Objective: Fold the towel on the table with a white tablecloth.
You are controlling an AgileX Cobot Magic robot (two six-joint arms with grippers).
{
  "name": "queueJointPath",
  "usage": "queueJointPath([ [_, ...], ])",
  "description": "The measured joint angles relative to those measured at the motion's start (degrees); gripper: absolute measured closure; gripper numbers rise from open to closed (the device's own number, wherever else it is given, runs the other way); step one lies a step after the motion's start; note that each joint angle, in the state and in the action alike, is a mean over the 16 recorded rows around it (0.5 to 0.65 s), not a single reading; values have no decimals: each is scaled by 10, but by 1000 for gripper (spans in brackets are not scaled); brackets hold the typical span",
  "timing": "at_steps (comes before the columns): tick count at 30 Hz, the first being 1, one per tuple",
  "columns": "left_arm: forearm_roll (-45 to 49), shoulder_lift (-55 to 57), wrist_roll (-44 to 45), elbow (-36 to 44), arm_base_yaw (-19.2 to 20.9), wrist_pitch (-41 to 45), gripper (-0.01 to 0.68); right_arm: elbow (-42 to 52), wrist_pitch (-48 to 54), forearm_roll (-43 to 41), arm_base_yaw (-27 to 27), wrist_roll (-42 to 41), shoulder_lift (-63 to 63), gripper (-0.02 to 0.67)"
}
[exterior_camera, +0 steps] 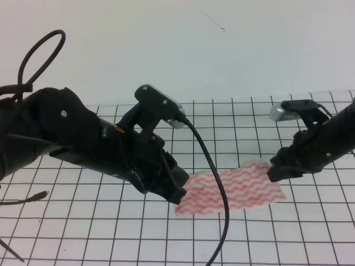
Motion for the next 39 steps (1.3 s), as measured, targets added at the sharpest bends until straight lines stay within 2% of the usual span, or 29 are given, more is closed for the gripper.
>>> queueJointPath([
  [8, 0, 0, -3, 0, 0, 1, 673, -2, -29, -85, -4, 62, 17, 390],
  [23, 1, 0, -4, 0, 0, -1, 673, -2, -38, -24, 2, 18, 44, 401],
  [33, 5, 0, -3, 0, 1, -2, 673, -8, -26, -1, 7, 2, 45, 535],
  [39, 28, -10, -21, 0, 4, -15, 673, -19, -8, 17, 34, -12, 45, 618],
])
